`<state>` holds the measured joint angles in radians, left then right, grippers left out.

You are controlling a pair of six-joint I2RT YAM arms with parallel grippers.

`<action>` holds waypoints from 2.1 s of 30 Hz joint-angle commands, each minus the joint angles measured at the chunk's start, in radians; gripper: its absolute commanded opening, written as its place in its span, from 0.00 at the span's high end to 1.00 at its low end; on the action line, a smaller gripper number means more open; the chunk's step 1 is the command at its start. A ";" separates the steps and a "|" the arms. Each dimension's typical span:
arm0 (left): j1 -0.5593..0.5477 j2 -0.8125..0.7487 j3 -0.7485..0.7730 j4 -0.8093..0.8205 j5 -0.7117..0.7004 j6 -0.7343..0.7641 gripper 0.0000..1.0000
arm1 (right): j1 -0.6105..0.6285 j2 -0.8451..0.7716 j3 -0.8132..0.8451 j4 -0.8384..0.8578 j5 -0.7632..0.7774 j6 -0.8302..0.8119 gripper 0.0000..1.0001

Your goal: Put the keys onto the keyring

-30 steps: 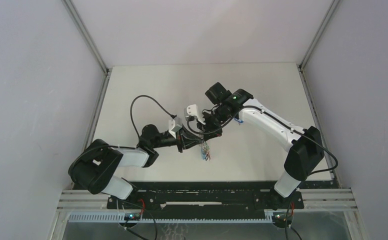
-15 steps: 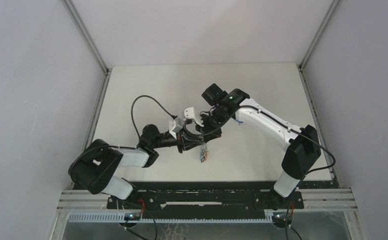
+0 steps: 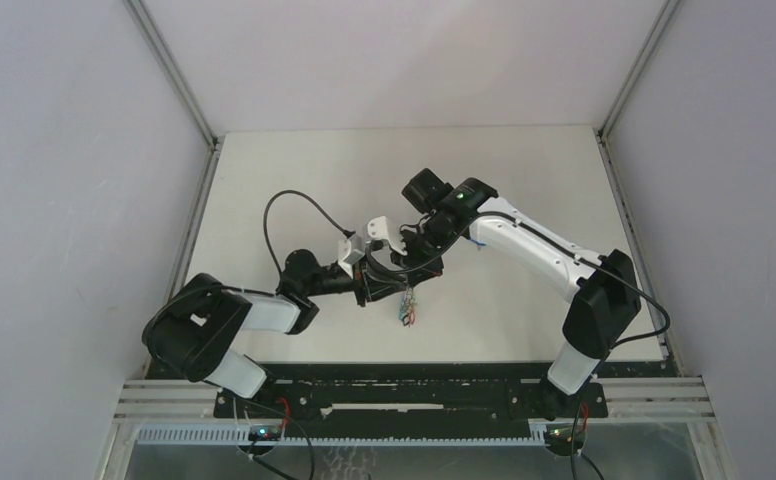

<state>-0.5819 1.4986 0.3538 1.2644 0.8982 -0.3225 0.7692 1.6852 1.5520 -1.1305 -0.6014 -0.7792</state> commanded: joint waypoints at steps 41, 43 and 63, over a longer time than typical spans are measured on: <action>-0.006 -0.050 -0.052 0.189 -0.276 -0.029 1.00 | -0.276 -0.403 -0.654 1.056 -0.181 1.048 0.52; -0.006 -0.048 -0.049 0.191 -0.271 -0.030 1.00 | -0.277 -0.399 -0.668 1.102 -0.169 1.079 0.59; -0.006 -0.041 -0.046 0.194 -0.266 -0.033 1.00 | -0.256 -0.303 -0.672 1.179 -0.254 1.103 0.81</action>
<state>-0.5861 1.4845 0.3176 1.3678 0.6460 -0.3416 0.5014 1.3834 0.8787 -0.0040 -0.8196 0.3103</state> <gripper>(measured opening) 0.007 0.202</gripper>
